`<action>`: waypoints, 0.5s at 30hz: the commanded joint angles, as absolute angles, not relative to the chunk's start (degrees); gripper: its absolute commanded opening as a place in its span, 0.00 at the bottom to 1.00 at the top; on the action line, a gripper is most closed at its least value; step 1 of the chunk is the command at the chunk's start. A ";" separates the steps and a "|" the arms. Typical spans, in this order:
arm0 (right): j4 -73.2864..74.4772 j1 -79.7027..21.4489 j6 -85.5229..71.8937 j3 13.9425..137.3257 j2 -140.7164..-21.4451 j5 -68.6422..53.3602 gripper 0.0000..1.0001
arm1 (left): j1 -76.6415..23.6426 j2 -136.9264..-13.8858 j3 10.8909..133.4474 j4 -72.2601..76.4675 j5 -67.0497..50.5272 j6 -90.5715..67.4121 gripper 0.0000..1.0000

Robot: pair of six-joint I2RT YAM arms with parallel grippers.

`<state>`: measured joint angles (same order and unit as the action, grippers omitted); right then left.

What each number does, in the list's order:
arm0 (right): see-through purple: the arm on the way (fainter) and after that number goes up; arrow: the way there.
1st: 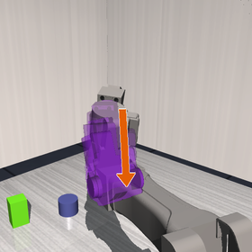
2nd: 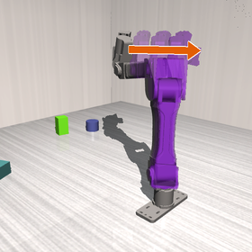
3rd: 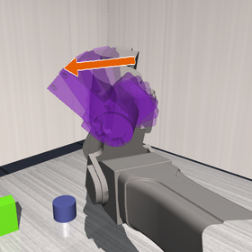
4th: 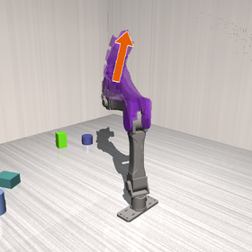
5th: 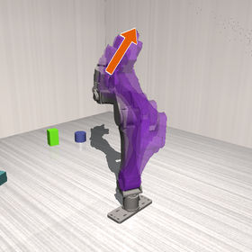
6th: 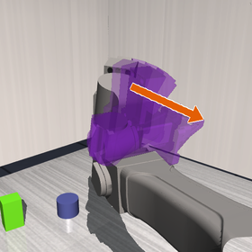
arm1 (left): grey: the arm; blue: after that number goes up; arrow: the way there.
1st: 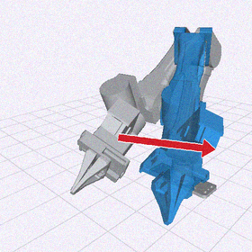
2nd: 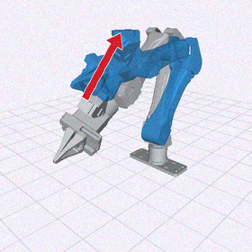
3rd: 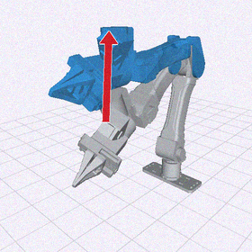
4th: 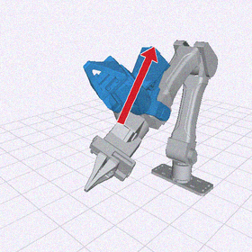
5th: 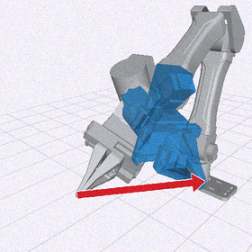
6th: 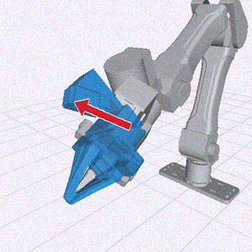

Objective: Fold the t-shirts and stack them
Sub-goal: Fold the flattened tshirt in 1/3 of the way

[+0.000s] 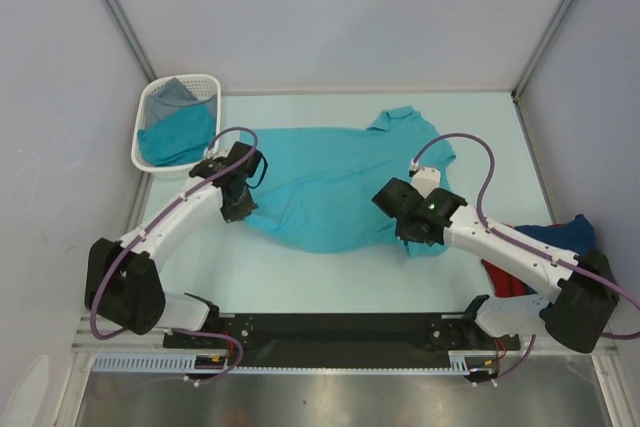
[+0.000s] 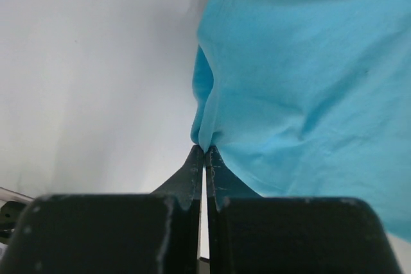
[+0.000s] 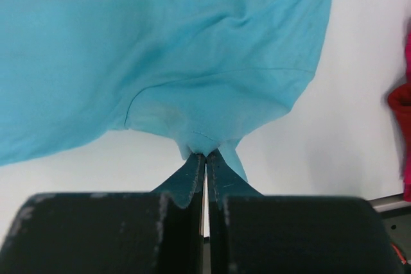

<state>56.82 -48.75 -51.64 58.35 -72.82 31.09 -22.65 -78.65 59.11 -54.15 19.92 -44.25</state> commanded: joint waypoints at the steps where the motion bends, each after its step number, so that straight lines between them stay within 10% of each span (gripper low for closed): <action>1: 57.74 -46.23 -49.49 62.05 -70.58 34.63 0.00 | -21.80 -77.96 65.21 -55.63 23.73 -42.02 0.00; 15: 53.70 -35.69 -41.75 66.35 -69.61 35.33 0.00 | -17.49 -80.24 71.45 -55.99 24.35 -40.43 0.00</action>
<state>56.36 -37.95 -45.04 62.41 -70.98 33.19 -18.68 -79.53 67.90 -55.79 22.83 -41.78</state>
